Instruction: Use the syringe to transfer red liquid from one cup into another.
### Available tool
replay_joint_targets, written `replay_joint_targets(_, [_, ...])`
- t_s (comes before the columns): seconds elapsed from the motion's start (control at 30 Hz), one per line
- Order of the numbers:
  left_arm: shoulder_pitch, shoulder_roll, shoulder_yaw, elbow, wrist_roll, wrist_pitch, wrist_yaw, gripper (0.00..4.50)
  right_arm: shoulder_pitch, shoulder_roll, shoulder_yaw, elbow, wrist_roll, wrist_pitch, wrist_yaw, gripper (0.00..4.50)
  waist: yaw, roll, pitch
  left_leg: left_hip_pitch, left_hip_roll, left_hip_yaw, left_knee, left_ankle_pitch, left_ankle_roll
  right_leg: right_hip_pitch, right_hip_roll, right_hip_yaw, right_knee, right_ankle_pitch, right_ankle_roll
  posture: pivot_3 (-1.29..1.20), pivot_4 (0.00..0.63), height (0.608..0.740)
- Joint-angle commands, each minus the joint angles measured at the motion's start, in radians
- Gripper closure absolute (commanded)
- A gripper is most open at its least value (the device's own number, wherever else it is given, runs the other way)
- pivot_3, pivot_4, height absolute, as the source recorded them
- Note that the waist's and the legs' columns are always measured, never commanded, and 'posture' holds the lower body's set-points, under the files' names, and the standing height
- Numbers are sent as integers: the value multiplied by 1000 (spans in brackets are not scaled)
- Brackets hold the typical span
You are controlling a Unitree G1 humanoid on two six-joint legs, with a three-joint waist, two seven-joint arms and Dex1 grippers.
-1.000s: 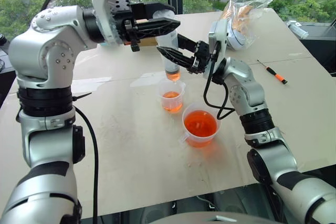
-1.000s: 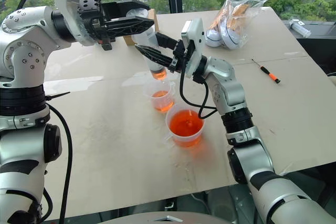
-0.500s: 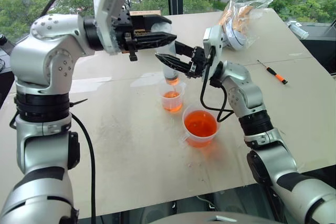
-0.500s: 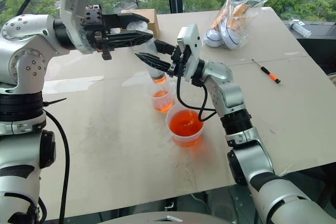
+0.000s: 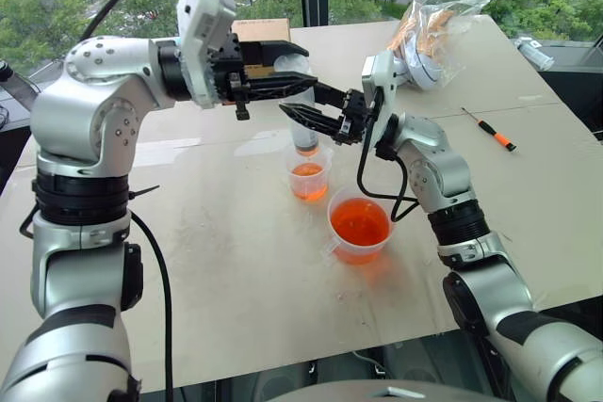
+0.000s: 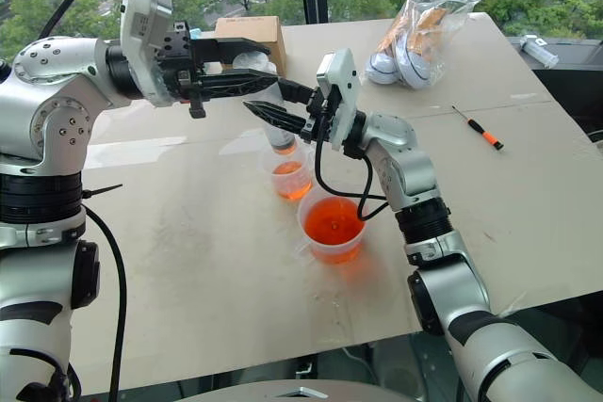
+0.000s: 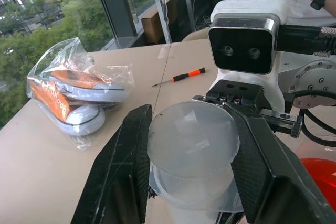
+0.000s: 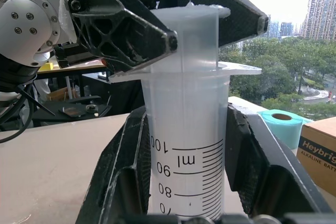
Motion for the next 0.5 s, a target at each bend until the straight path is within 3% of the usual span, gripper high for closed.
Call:
replay_joint_targets(0.03, [21,-3,-32,6,20,30,-9,2686,-44,21,-43,-77,51,-30,4,3061,0,0,0,0,0,0,0,0,0,0,0,0,0,0,0,0,150,740])
replay_joint_targets(0.13, [10,-10,-10,3,-6,50,-10,1632,-39,19,-40,-79,48,-30,6,3061,0,0,0,0,0,0,0,0,0,0,0,0,0,0,0,0,150,740])
replay_joint_targets(0.23, [6,-20,8,7,-5,57,15,165,-34,19,-38,-82,46,-29,7,3061,0,0,0,0,0,0,0,0,0,0,0,0,0,0,0,0,150,740])
replay_joint_targets(0.5, [-40,-43,90,37,-62,65,30,69,-34,19,-38,-77,41,-28,11,3061,0,0,0,0,0,0,0,0,0,0,0,0,0,0,0,0,150,740])
